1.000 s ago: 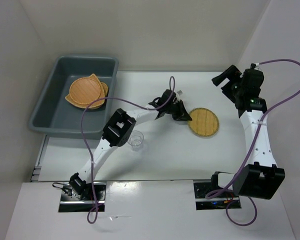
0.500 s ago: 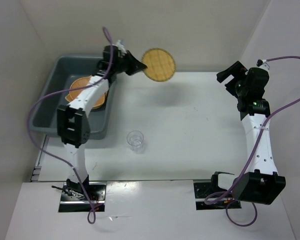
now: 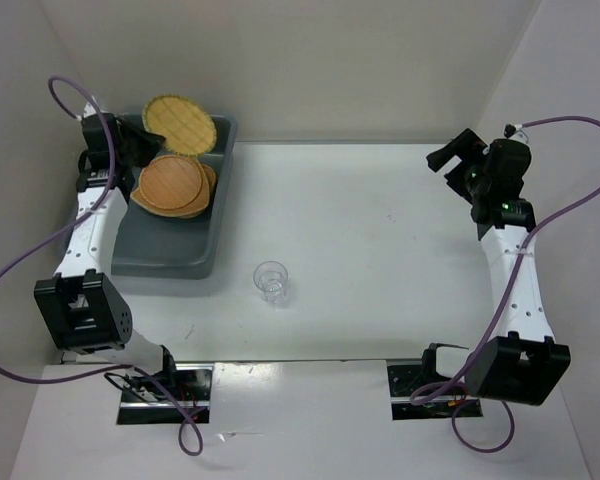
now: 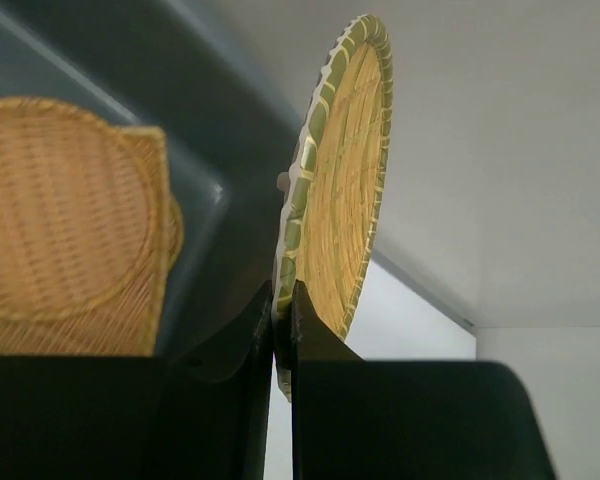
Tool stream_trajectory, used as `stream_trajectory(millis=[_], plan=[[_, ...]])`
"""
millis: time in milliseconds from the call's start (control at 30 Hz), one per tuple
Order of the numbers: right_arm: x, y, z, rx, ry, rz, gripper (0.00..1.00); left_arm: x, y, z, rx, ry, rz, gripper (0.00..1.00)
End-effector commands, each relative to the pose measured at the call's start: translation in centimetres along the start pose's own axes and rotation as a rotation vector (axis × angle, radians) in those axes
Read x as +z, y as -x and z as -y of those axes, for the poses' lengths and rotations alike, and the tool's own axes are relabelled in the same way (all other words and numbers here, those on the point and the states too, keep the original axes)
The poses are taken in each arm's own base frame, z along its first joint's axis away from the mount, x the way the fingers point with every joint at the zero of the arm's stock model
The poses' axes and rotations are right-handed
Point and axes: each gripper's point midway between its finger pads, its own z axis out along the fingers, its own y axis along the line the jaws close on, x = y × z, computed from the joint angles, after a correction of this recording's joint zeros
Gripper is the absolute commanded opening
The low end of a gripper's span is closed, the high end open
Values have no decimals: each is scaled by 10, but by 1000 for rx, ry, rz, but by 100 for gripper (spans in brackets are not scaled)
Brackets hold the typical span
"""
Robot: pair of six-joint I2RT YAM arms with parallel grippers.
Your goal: Place the mixed dishes into the plastic bin
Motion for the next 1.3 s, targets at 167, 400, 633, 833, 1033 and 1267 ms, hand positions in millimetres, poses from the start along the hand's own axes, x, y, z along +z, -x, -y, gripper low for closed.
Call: stream_trajectory(millis=[167, 400, 633, 833, 1033, 1267], plan=[[9, -4, 1, -17, 26, -9, 100, 7, -11, -107, -139, 209, 51, 0], [15, -11, 7, -13, 11, -31, 100, 24, -16, -144, -218, 254, 67, 0], [20, -11, 6, -13, 18, -38, 100, 53, -44, -170, -289, 268, 1, 0], [25, -11, 9, -21, 5, -40, 100, 62, -57, -183, -323, 282, -19, 10], [32, -10, 10, -29, 0, -47, 100, 59, -64, -192, -339, 327, -27, 45], [37, -11, 11, -27, -5, -55, 100, 48, -57, -201, -289, 398, -2, 51]])
